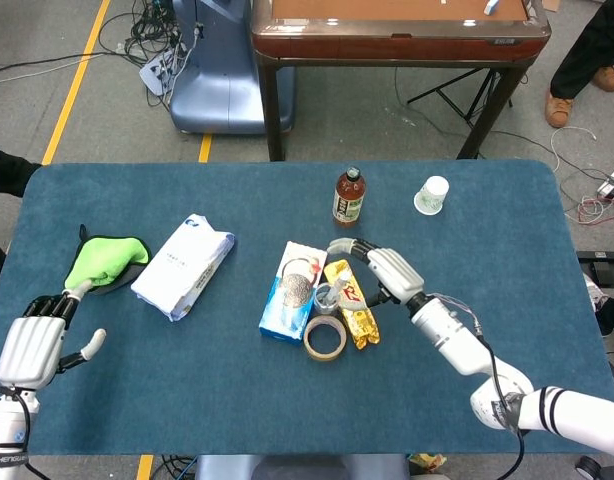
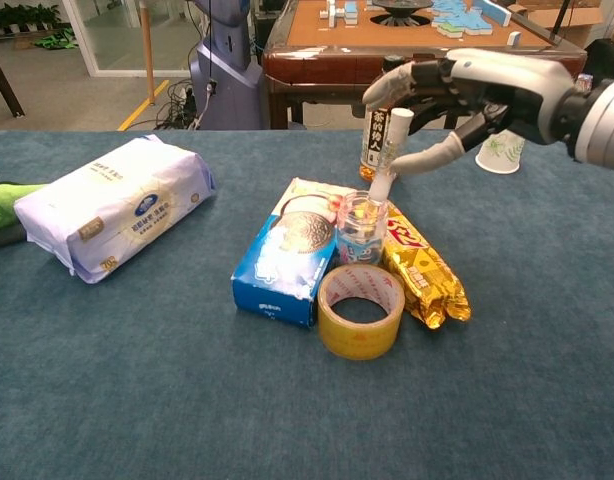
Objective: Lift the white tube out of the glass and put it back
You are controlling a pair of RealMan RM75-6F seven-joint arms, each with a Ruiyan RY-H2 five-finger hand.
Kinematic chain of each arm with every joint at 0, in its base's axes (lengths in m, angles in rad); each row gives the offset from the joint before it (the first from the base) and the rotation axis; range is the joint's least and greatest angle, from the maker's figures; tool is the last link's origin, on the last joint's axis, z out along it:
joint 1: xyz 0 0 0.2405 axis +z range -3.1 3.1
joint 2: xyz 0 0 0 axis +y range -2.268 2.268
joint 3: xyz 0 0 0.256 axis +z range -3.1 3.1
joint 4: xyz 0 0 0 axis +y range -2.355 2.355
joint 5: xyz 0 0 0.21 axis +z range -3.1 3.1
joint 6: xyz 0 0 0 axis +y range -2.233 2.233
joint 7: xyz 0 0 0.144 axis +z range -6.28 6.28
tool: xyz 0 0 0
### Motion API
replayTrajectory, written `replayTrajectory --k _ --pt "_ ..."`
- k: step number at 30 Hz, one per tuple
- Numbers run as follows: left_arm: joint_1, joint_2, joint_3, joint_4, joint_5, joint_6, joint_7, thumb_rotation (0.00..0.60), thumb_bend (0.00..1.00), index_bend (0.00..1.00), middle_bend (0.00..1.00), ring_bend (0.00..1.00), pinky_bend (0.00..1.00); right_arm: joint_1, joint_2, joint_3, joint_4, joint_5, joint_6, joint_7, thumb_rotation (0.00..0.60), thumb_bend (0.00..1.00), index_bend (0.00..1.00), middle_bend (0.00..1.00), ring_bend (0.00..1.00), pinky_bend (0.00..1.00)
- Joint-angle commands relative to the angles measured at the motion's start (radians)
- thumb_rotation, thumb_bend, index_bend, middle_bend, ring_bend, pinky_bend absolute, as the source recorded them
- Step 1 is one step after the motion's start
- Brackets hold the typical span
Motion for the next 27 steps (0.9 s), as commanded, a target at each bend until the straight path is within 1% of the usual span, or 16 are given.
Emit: replayTrajectory --k 1,5,9,16,20,23,27 --pt "-0.006 0.003 -0.006 0.001 -0.004 -0.005 -0.001 0.6 0.21 0.11 0.19 0.24 0.19 -0.042 0.054 0.008 -0.05 0.015 0.059 -0.049 0.6 0.21 0.23 0.2 0.14 0.19" --pt "-0.017 0.004 -0.017 0.006 -0.011 -0.014 -0.006 0.6 0.21 0.11 0.19 0.24 0.19 -0.105 0.115 0.012 -0.114 0.049 0.142 -0.134 0.6 0.28 0.23 0.26 0.16 0.19" --pt "-0.029 0.001 -0.026 0.011 -0.015 -0.023 -0.01 0.6 0.21 0.11 0.19 0.24 0.19 -0.182 0.157 0.005 -0.16 0.087 0.242 -0.239 0.6 0.33 0.27 0.3 0.19 0.2" --pt "-0.041 -0.004 -0.03 0.012 -0.017 -0.032 -0.007 0.6 0.21 0.11 0.19 0.24 0.19 -0.299 0.229 -0.046 -0.22 0.13 0.351 -0.418 0.6 0.33 0.29 0.31 0.2 0.2" --pt "-0.042 -0.009 -0.027 0.009 -0.019 -0.033 -0.001 0.6 0.21 0.11 0.19 0.24 0.19 -0.368 0.285 -0.077 -0.271 0.161 0.389 -0.468 0.6 0.33 0.29 0.31 0.2 0.2" --pt "-0.043 -0.012 -0.024 0.006 -0.019 -0.033 0.004 0.6 0.21 0.11 0.19 0.24 0.19 -0.409 0.321 -0.097 -0.3 0.169 0.404 -0.472 0.6 0.33 0.29 0.31 0.2 0.2" --pt "-0.042 -0.019 -0.018 0.001 -0.016 -0.032 0.016 0.6 0.21 0.11 0.19 0.24 0.19 -0.451 0.342 -0.115 -0.317 0.182 0.414 -0.472 0.6 0.33 0.29 0.31 0.2 0.2"
